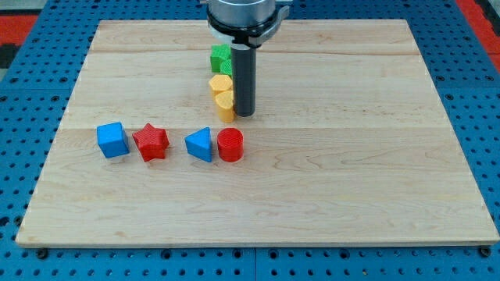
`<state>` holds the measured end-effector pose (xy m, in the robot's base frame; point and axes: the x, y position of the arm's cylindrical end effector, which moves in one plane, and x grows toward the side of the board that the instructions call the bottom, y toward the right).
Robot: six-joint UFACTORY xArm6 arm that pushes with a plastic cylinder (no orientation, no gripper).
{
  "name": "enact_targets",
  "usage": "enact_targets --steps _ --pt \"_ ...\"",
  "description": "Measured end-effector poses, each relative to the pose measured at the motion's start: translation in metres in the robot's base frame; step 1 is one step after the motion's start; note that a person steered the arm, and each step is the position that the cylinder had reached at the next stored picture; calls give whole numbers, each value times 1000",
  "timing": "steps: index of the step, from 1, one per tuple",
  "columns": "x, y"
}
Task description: Adjust the green circle below the green star
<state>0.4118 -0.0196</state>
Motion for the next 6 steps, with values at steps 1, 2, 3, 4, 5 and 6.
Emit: enact_targets --steps 1,2,3,4,5,6 --pt "0 -11" --pt "-5 17" --pt "-43 43" --pt "-72 40" --pt "-72 10" --pt "-78 -3"
